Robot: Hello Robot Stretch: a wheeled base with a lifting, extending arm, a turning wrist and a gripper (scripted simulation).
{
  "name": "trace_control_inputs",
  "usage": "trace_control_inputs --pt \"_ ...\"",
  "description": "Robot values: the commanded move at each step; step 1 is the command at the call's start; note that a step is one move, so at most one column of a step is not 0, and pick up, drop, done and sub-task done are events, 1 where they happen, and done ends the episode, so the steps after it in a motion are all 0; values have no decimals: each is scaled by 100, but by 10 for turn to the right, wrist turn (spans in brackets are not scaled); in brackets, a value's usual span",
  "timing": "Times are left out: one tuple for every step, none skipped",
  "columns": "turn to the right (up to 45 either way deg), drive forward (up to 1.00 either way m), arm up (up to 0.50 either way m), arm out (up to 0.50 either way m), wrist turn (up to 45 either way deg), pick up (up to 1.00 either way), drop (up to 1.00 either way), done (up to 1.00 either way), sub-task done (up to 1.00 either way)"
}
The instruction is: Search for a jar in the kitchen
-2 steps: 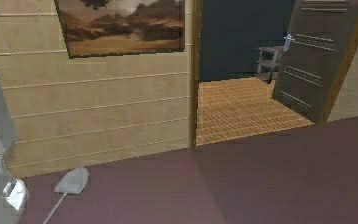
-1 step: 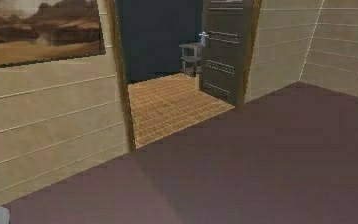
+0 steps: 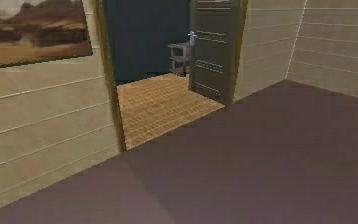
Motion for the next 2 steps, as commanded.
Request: trace_control_inputs --pt "0 100 0 0 0 0 0 0 0" --pt "0 35 0 0 0 0 0 0 0"
